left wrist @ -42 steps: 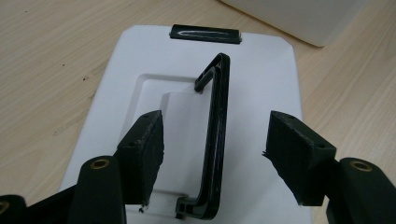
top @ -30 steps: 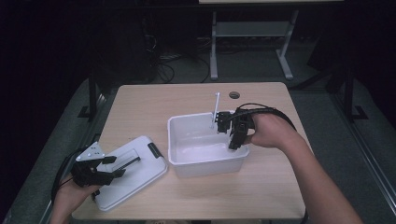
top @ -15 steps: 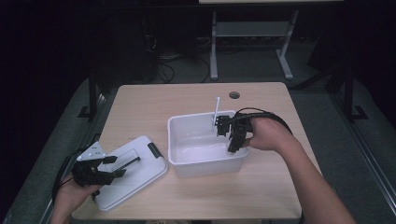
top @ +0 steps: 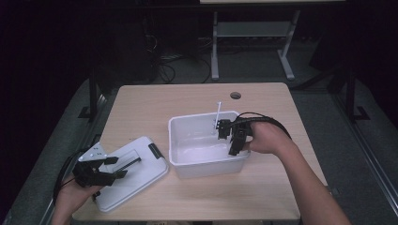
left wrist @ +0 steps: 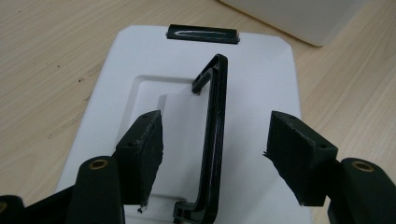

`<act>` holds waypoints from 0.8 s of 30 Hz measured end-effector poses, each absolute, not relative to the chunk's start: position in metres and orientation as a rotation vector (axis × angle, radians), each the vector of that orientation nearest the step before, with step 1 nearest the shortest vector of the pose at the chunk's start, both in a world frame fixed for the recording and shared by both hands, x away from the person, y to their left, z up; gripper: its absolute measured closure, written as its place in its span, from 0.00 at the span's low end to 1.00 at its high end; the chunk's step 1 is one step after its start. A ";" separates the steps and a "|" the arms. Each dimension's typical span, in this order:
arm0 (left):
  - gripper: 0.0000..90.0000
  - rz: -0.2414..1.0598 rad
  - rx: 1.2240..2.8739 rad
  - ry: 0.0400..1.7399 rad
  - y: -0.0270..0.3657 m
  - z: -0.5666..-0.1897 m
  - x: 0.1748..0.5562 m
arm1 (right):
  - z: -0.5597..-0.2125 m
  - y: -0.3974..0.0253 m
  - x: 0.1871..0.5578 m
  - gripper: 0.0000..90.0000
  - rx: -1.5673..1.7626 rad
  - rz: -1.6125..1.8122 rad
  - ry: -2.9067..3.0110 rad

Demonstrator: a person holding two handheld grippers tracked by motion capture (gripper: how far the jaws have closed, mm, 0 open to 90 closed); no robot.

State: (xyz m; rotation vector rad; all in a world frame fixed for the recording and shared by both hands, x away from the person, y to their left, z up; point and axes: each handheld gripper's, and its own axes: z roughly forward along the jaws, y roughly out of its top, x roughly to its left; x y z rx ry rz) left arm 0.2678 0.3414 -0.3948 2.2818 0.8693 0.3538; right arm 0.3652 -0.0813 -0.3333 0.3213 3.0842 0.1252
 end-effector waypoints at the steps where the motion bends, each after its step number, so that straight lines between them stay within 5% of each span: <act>1: 0.39 0.354 2.281 0.869 0.341 -0.395 0.268 | -0.335 -0.081 0.366 0.66 0.325 0.128 3.086; 24: 0.39 0.355 2.272 0.876 0.342 -0.395 0.268 | -0.361 -0.079 0.376 0.66 0.361 0.103 3.104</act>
